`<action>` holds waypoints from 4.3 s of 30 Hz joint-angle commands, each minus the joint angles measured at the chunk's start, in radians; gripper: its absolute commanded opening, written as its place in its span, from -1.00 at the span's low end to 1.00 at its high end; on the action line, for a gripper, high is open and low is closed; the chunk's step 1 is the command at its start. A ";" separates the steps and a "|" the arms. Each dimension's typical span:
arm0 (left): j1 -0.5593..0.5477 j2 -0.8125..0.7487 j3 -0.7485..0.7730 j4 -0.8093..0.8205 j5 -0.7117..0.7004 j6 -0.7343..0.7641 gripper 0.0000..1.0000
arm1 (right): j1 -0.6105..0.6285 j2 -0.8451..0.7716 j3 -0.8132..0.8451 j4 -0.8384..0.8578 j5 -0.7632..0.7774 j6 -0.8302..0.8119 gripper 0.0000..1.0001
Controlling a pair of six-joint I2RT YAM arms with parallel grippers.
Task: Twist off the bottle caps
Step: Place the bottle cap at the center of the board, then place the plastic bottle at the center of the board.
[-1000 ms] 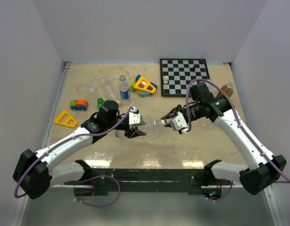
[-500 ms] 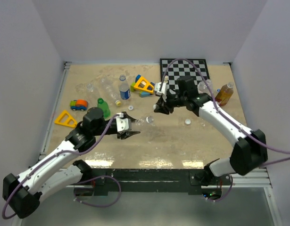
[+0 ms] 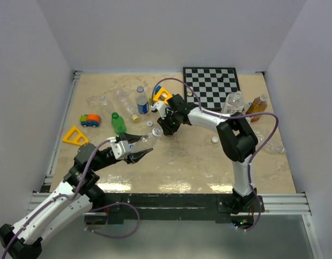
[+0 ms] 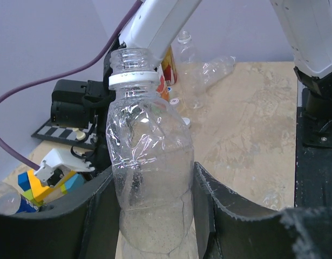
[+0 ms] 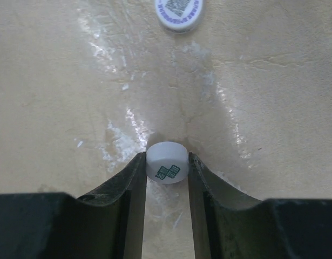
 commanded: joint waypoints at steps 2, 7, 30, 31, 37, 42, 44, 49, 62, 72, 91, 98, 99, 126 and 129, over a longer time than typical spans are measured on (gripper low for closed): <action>0.004 0.012 -0.035 0.105 -0.034 -0.073 -1.00 | -0.005 -0.013 0.050 0.044 0.062 0.046 -0.03; 0.004 0.016 -0.044 0.133 -0.036 -0.080 -1.00 | -0.032 -0.149 0.017 0.008 -0.008 -0.015 0.22; 0.005 0.145 -0.078 0.447 0.133 -0.234 -1.00 | 0.030 -0.417 0.286 -0.869 -0.891 -1.130 0.75; 0.004 0.147 -0.078 0.455 0.133 -0.238 -1.00 | 0.043 -0.418 0.284 -0.869 -0.887 -1.130 0.73; 0.004 0.151 -0.096 0.495 0.127 -0.256 -1.00 | 0.070 -0.455 0.278 -0.868 -0.921 -1.107 0.63; 0.005 0.173 -0.099 0.526 0.132 -0.270 -1.00 | 0.073 -0.464 0.278 -0.834 -0.944 -1.041 0.51; 0.005 0.176 -0.099 0.532 0.133 -0.274 -1.00 | 0.073 -0.464 0.284 -0.817 -0.953 -1.008 0.44; 0.004 0.185 -0.102 0.546 0.132 -0.287 -1.00 | 0.079 -0.464 0.274 -0.760 -0.964 -0.929 0.10; 0.005 0.150 -0.094 0.480 0.011 -0.288 -0.15 | 0.092 -0.495 0.198 -0.681 -0.914 -0.839 -1.00; 0.005 0.047 -0.038 0.260 -0.137 -0.227 0.82 | 0.090 -0.513 0.126 -0.553 -0.863 -0.701 -1.00; 0.007 -0.102 0.191 -0.350 -0.493 0.065 0.90 | 0.052 -0.286 0.194 -0.001 -0.204 -0.101 -1.00; 0.007 -0.205 0.050 -0.295 -0.562 0.062 0.93 | 0.038 -0.217 0.226 0.002 -0.174 -0.066 -1.00; 0.007 -0.205 0.057 -0.298 -0.569 0.063 0.94 | 0.037 -0.208 0.226 0.004 -0.182 -0.060 -1.00; 0.011 -0.194 0.045 -0.290 -0.548 0.074 0.94 | 0.038 -0.131 0.174 0.008 -0.234 -0.026 -0.69; 0.010 -0.192 0.044 -0.290 -0.548 0.072 0.95 | 0.038 -0.130 0.172 0.007 -0.235 -0.026 -0.57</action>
